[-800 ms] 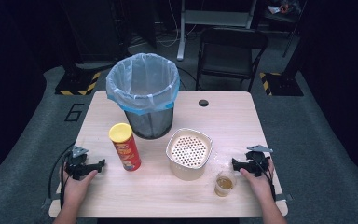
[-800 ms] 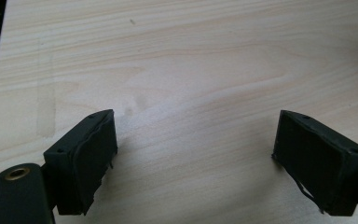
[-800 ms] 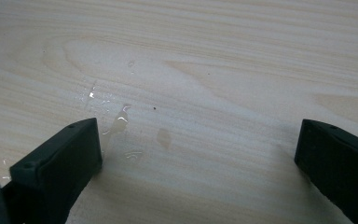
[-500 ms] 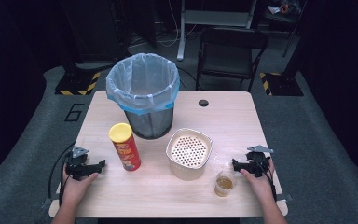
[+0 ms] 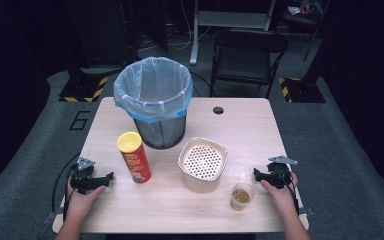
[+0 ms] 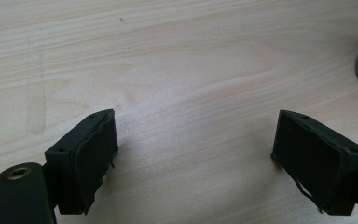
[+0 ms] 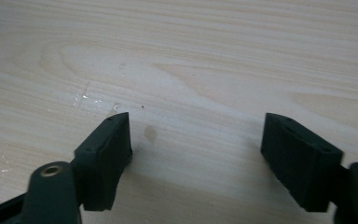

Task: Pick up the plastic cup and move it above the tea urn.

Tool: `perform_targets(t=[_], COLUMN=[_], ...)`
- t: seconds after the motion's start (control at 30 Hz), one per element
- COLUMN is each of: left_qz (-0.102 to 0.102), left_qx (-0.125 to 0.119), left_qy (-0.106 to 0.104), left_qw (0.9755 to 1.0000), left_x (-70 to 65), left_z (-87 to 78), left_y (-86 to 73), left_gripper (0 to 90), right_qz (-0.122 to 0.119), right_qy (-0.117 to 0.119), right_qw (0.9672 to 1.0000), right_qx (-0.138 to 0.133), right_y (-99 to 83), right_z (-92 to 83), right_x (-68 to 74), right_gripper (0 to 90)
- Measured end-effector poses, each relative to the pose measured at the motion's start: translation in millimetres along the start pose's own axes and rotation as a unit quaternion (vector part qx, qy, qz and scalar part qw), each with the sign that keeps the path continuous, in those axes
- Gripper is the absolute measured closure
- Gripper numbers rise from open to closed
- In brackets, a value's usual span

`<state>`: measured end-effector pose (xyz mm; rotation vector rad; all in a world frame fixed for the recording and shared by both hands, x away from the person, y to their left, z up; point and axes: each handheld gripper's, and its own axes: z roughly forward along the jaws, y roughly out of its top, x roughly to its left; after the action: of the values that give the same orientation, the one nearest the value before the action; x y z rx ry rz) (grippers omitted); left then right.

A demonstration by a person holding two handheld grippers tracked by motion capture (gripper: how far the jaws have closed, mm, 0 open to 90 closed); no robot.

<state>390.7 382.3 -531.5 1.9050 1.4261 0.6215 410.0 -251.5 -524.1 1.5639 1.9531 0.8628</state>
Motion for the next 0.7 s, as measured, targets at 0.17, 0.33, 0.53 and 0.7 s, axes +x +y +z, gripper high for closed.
perform_targets(t=[0.17,0.33,0.53,0.7], left_qz=[0.000,0.001,0.001,0.002], left_qx=[-0.002,-0.002,-0.001,0.007], left_qy=[0.001,0.001,0.002,0.000], left_qw=[1.0000,1.0000,1.0000,1.0000], left_x=[-0.5,-0.7,-1.1,-1.0], left_z=[0.1,-0.1,-0.3,-1.5], left_y=[-0.2,-0.3,-0.4,0.0], left_gripper=[13.4,13.4,13.4,13.4], right_qz=[0.009,-0.007,-0.049,-0.066], right_qy=[0.020,0.048,0.110,0.150], right_qw=[0.9998,0.9986,0.9920,0.9859], right_qx=[-0.001,-0.020,-0.037,-0.034], right_y=[9.2,30.7,68.4,91.6], right_z=[-18.2,-41.0,-63.1,-68.9], right_x=[-1.5,9.7,32.4,53.4], right_gripper=[51.3,54.1,66.2,68.9])
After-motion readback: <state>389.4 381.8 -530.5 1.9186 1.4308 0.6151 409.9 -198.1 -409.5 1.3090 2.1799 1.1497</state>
